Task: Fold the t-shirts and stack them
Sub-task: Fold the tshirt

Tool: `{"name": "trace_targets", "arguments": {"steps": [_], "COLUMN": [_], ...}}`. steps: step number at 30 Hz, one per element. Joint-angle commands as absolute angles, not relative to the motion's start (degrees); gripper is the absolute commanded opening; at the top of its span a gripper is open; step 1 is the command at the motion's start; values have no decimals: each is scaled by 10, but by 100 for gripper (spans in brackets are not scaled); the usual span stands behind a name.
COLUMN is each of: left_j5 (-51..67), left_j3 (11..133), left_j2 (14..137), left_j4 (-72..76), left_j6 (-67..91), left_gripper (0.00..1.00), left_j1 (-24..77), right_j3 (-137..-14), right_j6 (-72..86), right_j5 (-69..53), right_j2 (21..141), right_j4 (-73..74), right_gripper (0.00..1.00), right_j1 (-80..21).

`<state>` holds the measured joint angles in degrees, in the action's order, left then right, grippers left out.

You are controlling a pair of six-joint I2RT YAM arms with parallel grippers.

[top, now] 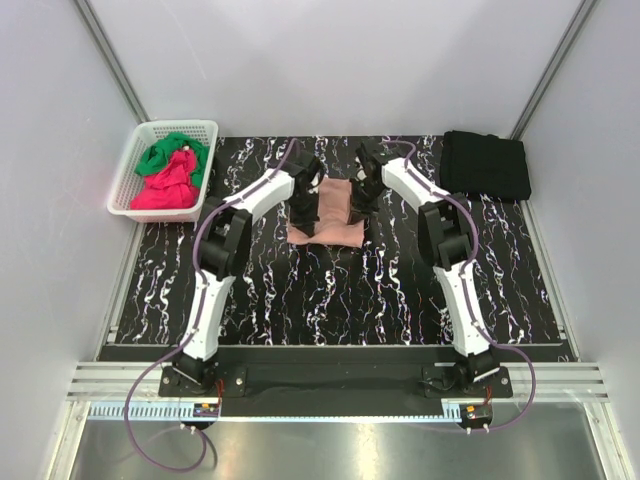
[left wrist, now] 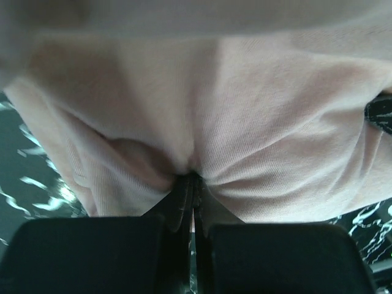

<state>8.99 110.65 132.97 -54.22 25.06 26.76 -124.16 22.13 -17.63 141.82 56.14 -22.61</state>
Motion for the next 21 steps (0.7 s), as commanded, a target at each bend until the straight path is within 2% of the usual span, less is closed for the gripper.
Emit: {"name": "trace_targets", "arguments": {"steps": [1,8,15,21], "left_j5": [91,76,73,68], "left_j3": [1064,964,821,749], "left_j2": [1308,1215,1086,981], "left_j4": [-534,-514,-497,-493], "left_j6": [267,291,333,382], "left_gripper": [0,0,0,0], "left_j1": [285,313,373,427], "right_j3": [-1162,-1014,-877,-787], "right_j6": [214,221,263,312], "right_j5": [-172,-176,-168,-156], "right_j2": [1373,1262,1151,1035], "right_j4": [560,505,476,460], "right_gripper": [0,0,0,0], "right_j1": [-243,-257,-302,-343]}}
